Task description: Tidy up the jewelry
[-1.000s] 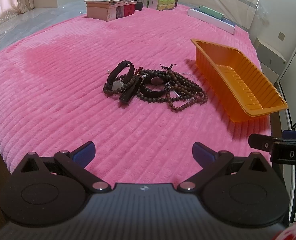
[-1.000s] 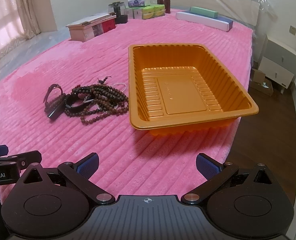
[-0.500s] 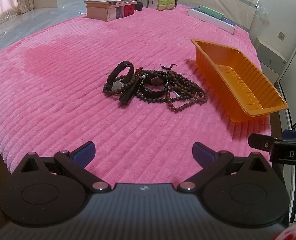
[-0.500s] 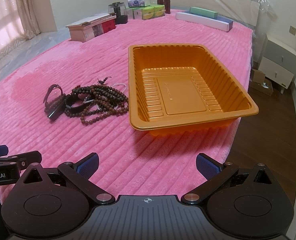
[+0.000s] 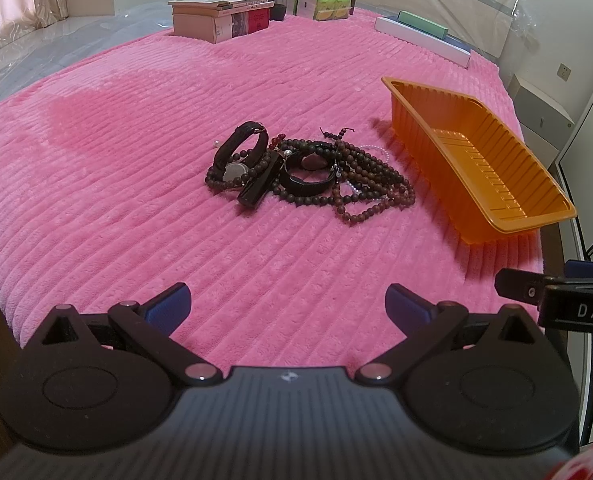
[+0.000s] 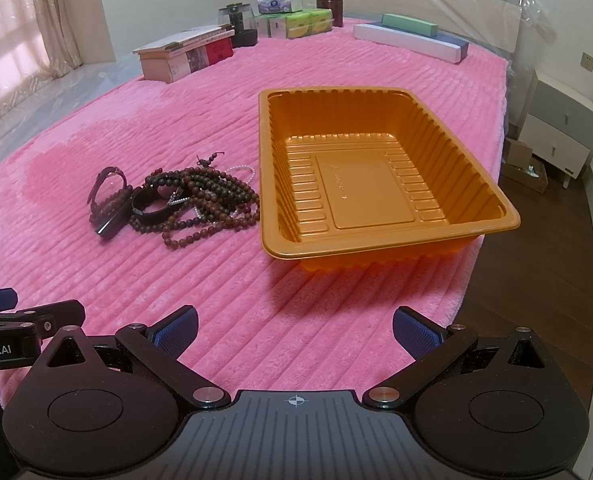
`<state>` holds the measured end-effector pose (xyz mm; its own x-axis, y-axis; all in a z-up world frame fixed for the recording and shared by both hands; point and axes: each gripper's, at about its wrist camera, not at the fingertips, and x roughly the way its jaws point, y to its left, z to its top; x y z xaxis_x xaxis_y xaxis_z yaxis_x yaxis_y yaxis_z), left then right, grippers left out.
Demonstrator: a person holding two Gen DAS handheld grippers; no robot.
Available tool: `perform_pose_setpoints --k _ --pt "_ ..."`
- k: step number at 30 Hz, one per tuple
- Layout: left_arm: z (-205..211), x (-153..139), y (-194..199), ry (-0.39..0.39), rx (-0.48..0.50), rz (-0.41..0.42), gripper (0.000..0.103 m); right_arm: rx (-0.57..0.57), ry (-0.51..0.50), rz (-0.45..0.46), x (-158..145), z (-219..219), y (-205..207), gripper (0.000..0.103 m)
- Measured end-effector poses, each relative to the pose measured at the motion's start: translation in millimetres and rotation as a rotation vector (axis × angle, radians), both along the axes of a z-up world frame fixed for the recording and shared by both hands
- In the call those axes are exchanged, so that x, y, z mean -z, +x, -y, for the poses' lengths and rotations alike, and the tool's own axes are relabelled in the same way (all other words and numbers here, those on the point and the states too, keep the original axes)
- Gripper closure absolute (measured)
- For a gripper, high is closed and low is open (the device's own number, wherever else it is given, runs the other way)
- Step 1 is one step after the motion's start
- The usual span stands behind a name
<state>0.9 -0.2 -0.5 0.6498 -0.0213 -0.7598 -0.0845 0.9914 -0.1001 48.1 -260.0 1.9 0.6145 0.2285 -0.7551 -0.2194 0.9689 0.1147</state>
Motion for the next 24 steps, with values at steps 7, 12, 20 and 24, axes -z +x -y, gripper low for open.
perform_pose_setpoints --k 7,12,20,24 --pt "0.0 0.0 0.2 -0.001 0.000 -0.001 0.001 -0.001 -0.001 0.001 0.6 -0.7 0.1 0.001" --pt "0.0 0.0 0.1 -0.001 -0.001 -0.001 0.001 0.000 -0.001 0.001 0.6 -0.6 0.3 0.001" --pt "0.0 0.0 0.2 -0.001 -0.001 -0.001 0.001 -0.001 -0.001 0.001 0.9 -0.7 0.3 0.001" --pt "0.1 0.0 0.1 0.000 0.000 -0.001 0.001 0.000 -0.001 -0.001 1.8 -1.6 0.5 0.001"
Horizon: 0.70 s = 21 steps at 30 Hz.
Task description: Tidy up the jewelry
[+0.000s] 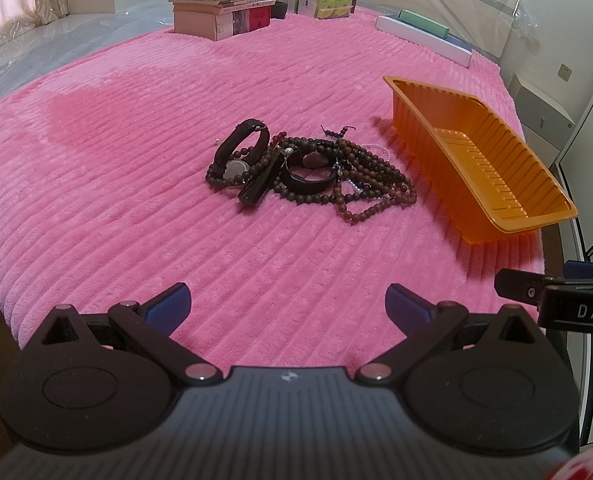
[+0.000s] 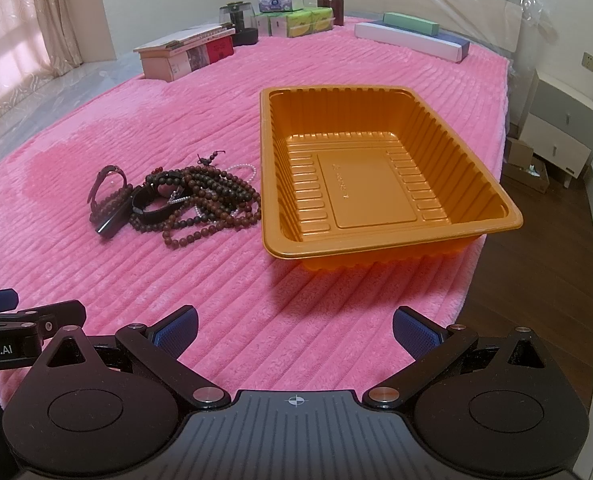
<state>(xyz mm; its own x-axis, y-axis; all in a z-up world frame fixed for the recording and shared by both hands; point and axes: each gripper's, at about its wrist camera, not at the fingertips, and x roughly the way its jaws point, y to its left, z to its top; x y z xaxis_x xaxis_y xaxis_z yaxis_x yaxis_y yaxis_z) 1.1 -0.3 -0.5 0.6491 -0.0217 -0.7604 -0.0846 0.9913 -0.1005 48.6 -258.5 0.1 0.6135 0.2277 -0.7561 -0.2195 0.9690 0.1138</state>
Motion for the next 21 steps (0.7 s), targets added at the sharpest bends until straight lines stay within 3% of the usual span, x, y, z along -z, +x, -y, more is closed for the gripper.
perform_pose_setpoints --k 12,18,21 --pt "-4.8 1.3 0.9 -0.014 -0.018 0.014 0.001 0.021 0.070 -0.016 -2.0 13.8 -1.2 0.001" --pt "-16.7 -3.6 6.4 -0.055 -0.051 0.040 0.001 0.081 0.179 0.152 -34.9 52.9 -7.8 0.001" --pt "-22.6 -6.0 10.6 -0.077 -0.069 0.055 0.001 0.130 0.181 0.261 -45.2 77.8 3.8 0.001"
